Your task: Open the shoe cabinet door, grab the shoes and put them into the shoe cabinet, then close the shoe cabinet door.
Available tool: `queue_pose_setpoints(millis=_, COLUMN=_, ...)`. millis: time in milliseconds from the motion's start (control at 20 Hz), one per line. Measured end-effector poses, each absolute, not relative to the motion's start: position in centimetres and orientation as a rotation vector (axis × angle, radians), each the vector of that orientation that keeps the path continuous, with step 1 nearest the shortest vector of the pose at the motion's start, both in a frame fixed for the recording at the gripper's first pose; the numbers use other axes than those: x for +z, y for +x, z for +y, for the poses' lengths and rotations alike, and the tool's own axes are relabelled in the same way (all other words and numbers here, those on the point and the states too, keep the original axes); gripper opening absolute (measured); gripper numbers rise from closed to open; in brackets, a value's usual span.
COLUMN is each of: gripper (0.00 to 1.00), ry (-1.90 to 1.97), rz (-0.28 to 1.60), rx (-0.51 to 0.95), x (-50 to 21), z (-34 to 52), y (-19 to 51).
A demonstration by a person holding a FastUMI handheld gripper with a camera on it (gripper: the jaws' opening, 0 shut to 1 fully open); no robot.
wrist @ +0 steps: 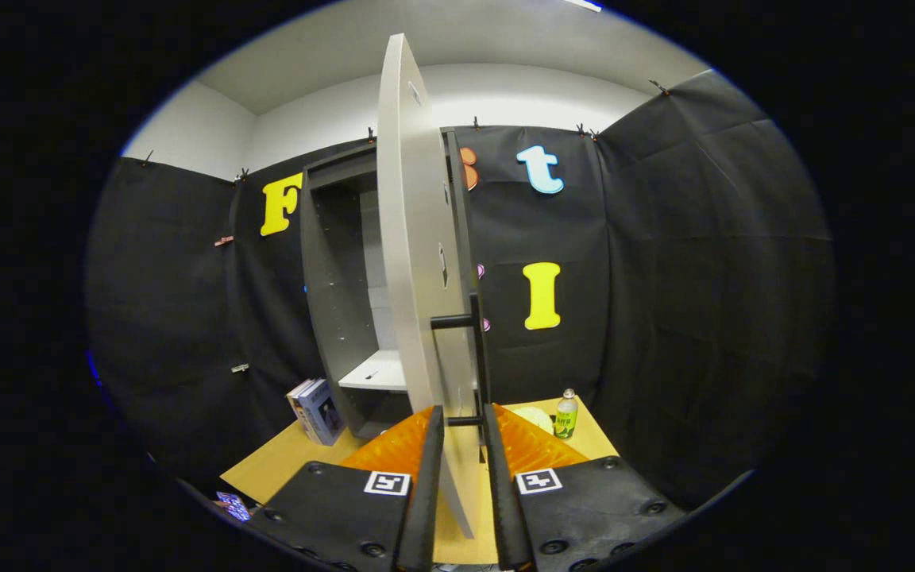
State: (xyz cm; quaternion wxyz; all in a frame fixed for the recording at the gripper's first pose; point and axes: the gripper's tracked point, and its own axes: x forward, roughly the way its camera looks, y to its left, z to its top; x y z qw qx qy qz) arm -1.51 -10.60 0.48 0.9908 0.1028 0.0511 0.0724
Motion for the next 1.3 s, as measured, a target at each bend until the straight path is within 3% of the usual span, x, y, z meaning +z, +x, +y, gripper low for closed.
queue_pose_setpoints(millis=250, gripper=0.69, ry=0.171, rz=0.135, rx=0.230, x=-1.3, z=-4.7, y=-3.6)
queue_pose_setpoints(millis=300, gripper=0.82, ry=0.148, rz=0.157, rx=0.244, x=-2.5, z=-3.3, y=-3.7)
queue_pose_setpoints(millis=400, gripper=0.96, ry=0.149, rz=0.218, rx=0.286, x=-5.2, z=-0.6, y=-3.9)
queue_pose_setpoints(millis=600, gripper=0.96, ry=0.181, rz=0.416, rx=0.363, x=-12.2, z=4.8, y=-3.4)
queue_pose_setpoints(millis=1300, gripper=0.98, ry=0.105, rz=0.840, rx=0.257, x=-38.0, z=11.1, y=1.2)
